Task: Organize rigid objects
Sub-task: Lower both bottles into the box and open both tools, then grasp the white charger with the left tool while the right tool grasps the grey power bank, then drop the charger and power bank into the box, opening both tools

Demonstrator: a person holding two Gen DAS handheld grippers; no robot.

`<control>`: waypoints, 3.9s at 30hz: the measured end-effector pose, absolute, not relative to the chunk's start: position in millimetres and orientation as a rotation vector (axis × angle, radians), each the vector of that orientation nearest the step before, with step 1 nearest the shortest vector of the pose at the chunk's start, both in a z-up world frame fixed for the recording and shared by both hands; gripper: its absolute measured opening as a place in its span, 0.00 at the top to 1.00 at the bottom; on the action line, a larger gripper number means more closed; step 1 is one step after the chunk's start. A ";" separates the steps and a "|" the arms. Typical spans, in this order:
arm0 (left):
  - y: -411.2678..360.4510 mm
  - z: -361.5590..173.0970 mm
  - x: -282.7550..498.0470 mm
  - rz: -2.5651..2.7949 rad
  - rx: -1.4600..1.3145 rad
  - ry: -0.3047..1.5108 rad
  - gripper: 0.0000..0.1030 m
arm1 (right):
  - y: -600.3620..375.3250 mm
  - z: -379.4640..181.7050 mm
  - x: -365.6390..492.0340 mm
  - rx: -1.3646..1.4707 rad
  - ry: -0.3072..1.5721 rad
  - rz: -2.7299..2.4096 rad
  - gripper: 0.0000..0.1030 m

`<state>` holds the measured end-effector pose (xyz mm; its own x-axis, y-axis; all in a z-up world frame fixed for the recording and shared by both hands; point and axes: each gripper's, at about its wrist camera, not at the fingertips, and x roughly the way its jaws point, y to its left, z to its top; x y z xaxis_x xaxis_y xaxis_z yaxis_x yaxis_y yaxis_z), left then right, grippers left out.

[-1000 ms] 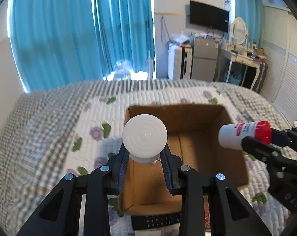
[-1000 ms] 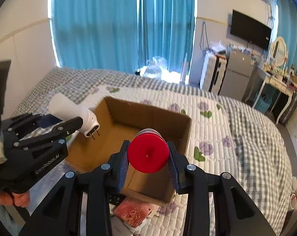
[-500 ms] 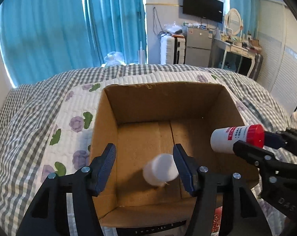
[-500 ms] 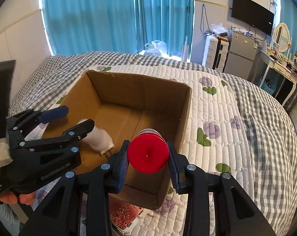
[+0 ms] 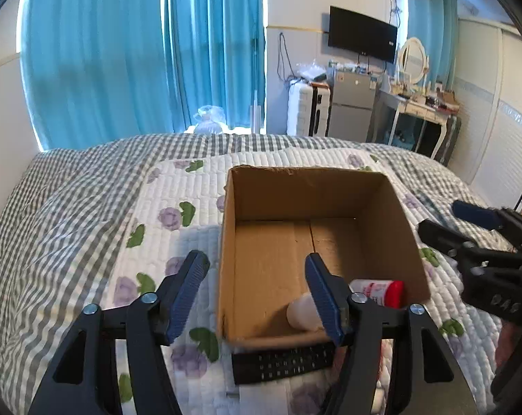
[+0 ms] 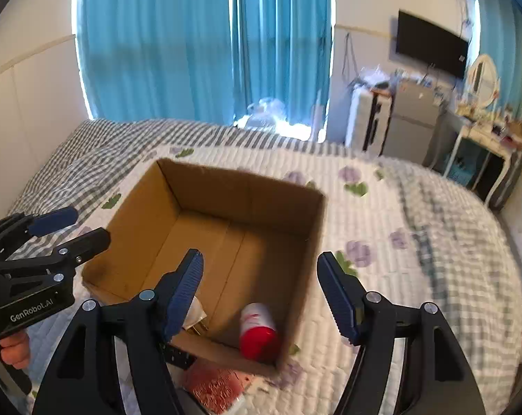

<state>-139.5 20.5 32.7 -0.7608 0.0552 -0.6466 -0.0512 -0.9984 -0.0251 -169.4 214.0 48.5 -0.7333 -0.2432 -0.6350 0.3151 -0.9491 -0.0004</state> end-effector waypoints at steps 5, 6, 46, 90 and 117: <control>13.7 37.6 -105.3 2.903 -1.050 0.015 0.18 | 216.6 70.7 -123.5 0.904 0.172 -2.702 0.13; 13.5 35.9 -97.7 2.901 -1.055 0.030 0.13 | 216.4 71.6 -114.2 0.907 0.180 -2.707 0.09; 28.1 -115.0 -77.6 2.691 -1.474 0.103 0.50 | 199.4 -72.9 -72.5 1.380 0.216 -2.568 0.00; 4.5 -80.4 -48.2 2.824 -1.379 0.033 0.51 | 146.7 -101.9 -67.5 1.410 0.302 -2.354 0.57; 43.8 56.3 -153.9 2.948 -1.033 0.111 0.51 | 192.4 121.8 -122.3 0.808 0.290 -2.644 0.60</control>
<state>-153.9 43.8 56.3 -0.7813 -0.0089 -0.6240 -0.0382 -0.9973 0.0620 -122.3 192.4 121.8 -0.7716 -0.2782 -0.5721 0.3957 -0.9141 -0.0891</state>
